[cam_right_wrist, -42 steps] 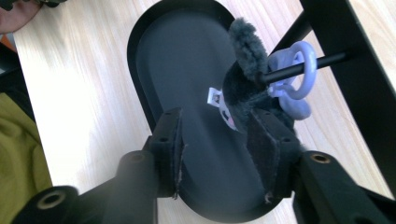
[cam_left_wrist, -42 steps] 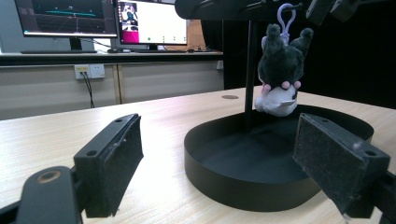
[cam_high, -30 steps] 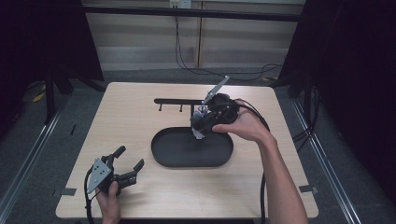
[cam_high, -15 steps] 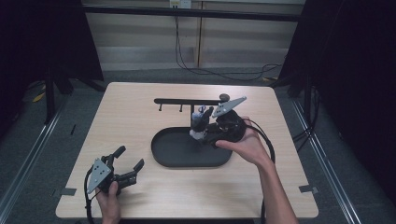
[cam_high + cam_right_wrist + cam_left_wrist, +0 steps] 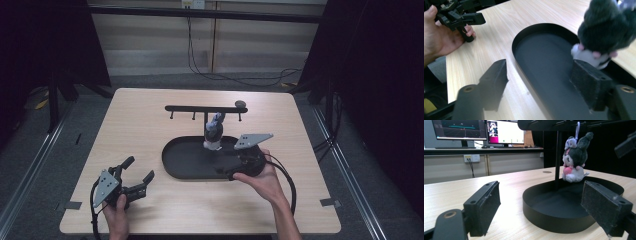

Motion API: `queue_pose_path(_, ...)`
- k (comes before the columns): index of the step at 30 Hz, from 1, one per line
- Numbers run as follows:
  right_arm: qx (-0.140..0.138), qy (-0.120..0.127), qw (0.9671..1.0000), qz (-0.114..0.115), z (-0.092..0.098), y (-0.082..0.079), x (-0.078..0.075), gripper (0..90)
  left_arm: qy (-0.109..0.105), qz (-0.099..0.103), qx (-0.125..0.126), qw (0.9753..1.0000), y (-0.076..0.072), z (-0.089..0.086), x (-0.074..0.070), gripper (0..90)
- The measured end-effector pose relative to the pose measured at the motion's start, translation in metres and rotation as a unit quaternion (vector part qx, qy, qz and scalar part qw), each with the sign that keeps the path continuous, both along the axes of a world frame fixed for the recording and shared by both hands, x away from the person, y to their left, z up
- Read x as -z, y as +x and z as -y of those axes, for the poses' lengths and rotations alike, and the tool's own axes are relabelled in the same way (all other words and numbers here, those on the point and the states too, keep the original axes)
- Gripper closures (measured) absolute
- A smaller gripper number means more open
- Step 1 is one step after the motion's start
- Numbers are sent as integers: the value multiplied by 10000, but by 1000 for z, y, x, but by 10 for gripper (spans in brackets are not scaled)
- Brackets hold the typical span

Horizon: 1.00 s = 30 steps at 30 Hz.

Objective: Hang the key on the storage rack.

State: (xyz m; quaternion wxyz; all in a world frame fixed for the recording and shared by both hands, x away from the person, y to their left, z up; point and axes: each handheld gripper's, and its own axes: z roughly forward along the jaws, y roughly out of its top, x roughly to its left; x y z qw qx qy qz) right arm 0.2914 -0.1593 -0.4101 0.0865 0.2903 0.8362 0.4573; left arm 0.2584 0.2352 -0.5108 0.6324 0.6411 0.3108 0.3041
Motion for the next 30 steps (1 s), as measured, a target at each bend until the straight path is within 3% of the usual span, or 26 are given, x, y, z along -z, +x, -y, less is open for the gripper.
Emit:
queue_pose_path(3, 112, 126, 9999, -19, 4, -5, 13, 259, -3, 1, 1, 10000, 0, 0, 0, 153)
queue_pose_path(6, 294, 77, 9995, 32, 7, -13, 28, 183, 4, -2, 2, 10000, 0, 0, 0, 153)
queue_pose_path(8, 409, 287, 9987, 130, 11, -17, 36, 172, 2, -1, 3, 10000, 0, 0, 0, 153)
queue_pose_path(11, 1019, 419, 9931, 413, 17, -25, 49, 167, 6, -4, 5, 10000, 0, 0, 0, 153)
queue_pose_path(12, 1361, 423, 9881, 576, 19, -28, 53, 168, -1, 2, 3, 10000, 0, 0, 0, 153)
queue_pose_path(14, 1769, 412, 9796, 865, 22, -33, 61, 186, -1, -3, 6, 10000, 0, 0, 0, 153)
queue_pose_path(16, 1760, 475, 9779, 1027, 23, -38, 68, 183, 3, -2, 3, 10000, 0, 0, 0, 153)
queue_pose_path(18, 1897, 507, 9728, 1228, 23, -43, 77, 171, 1, -4, 6, 10000, 0, 0, 0, 153)
queue_pose_path(20, 2102, 613, 9649, 1452, 22, -48, 85, 158, 2, -4, 7, 10000, 0, 0, 0, 153)
queue_pose_path(21, 2242, 704, 9575, 1672, 21, -52, 89, 158, 1, -3, 7, 10000, 0, 0, 0, 153)
queue_pose_path(24, 2414, 859, 9450, 2032, 19, -57, 96, 150, 2, 5, -2, 10000, 0, 0, 0, 153)
queue_pose_path(25, 2498, 974, 9395, 2133, 19, -59, 97, 148, 13, -5, 10, 10000, 0, 0, 0, 153)
queue_pose_path(26, 2546, 1053, 9354, 2217, 20, -60, 98, 147, -12, -11, 3, 10000, 0, 0, 0, 153)
queue_pose_path(29, 2556, 1268, 9276, 2410, 23, -65, 99, 135, 3, -6, 4, 10000, 0, 0, 0, 153)
queue_pose_path(30, 2623, 1382, 9218, 2496, 25, -68, 100, 135, -13, -11, 2, 10000, 0, 0, 0, 153)
